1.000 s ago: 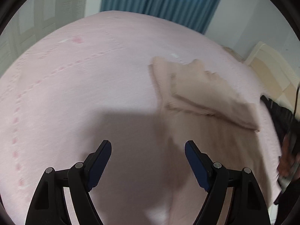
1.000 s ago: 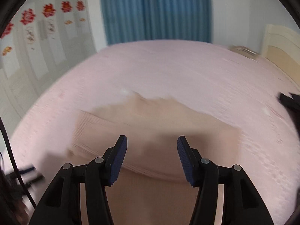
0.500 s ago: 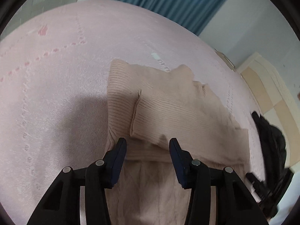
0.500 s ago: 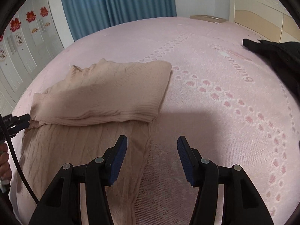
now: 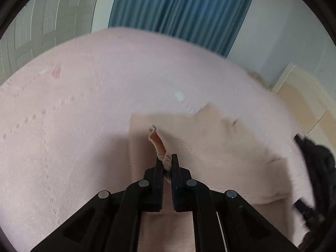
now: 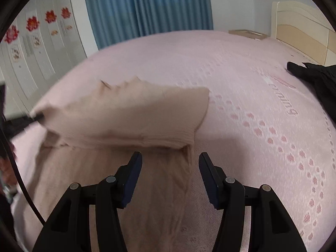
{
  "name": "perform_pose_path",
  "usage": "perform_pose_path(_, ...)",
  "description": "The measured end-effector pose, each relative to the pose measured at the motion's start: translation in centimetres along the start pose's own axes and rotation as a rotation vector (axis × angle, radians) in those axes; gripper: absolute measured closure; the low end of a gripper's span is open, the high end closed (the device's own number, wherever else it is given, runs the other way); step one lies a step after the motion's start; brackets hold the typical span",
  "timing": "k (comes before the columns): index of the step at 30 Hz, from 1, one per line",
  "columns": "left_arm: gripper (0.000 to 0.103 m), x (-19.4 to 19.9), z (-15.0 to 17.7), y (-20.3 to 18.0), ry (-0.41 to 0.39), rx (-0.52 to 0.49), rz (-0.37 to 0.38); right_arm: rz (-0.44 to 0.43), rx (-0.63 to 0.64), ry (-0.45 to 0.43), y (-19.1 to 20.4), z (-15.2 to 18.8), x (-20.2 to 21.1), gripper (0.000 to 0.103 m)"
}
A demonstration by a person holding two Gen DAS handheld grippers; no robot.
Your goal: Fold small clothes
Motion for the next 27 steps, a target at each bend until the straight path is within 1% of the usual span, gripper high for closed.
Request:
perform_pose_path(2,0.095,-0.6,0.9,0.6,0.006,0.006,-0.015,-0.015,-0.028,-0.006,-0.3,-0.9,-0.4,0.046)
perform_pose_path(3,0.091,-0.7,1.1,1.0,0.004,0.015,-0.022,-0.007,-0.038,-0.006,-0.4,-1.3,-0.7,0.046)
perform_pose_path(5,0.09,-0.8,1.3,1.7,0.0,0.057,-0.042,0.026,-0.055,-0.003,-0.8,-2.4,-1.7,0.046)
perform_pose_path(6,0.084,-0.9,1.4,1.8,-0.008,0.069,-0.037,0.035,-0.058,-0.004,-0.8,-2.7,-2.0,0.046)
perform_pose_path(7,0.08,-1.0,1.3,2.1,-0.014,0.071,-0.046,0.045,-0.059,-0.005,-0.9,-3.1,-2.4,0.046)
perform_pose_path(8,0.076,-1.1,1.5,2.1,-0.017,0.062,-0.067,0.065,-0.06,-0.001,-1.0,-3.6,-3.0,0.046)
perform_pose_path(9,0.074,-1.4,1.7,2.1,-0.018,0.053,-0.08,0.091,-0.066,0.013,-1.1,-4.0,-3.7,0.047)
perform_pose_path(11,0.072,-1.6,2.2,2.3,-0.019,0.047,-0.086,0.116,-0.098,0.032,-1.6,-4.2,-4.9,0.047)
perform_pose_path(13,0.069,-1.4,2.3,2.1,-0.031,0.028,-0.113,0.122,-0.14,0.048,-2.1,-4.0,-5.8,0.047)
perform_pose_path(15,0.063,-1.7,2.4,1.5,-0.035,0.004,-0.159,0.12,-0.139,0.054,-2.2,-3.5,-6.6,0.047)
perform_pose_path(19,0.062,-2.2,2.6,0.4,-0.026,-0.053,-0.223,0.119,-0.139,0.061,-2.4,-3.1,-7.2,0.047)
perform_pose_path(23,0.062,-2.4,2.6,0.3,-0.021,-0.061,-0.233,0.161,-0.088,0.071,-1.5,-3.0,-7.6,0.047)
perform_pose_path(27,0.062,-2.2,2.6,0.3,-0.02,-0.061,-0.233,0.151,-0.097,0.071,-1.7,-2.9,-7.7,0.047)
Point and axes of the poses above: each gripper's, at about its wrist camera, not at the fingertips, and x roughly against the way its jaws point, y to its left, z to its underside, the point moved 1 cm from there along -x, roughly the way its jaws point, and after that the axes turned 7 degrees about y, right-handed, at the moved point
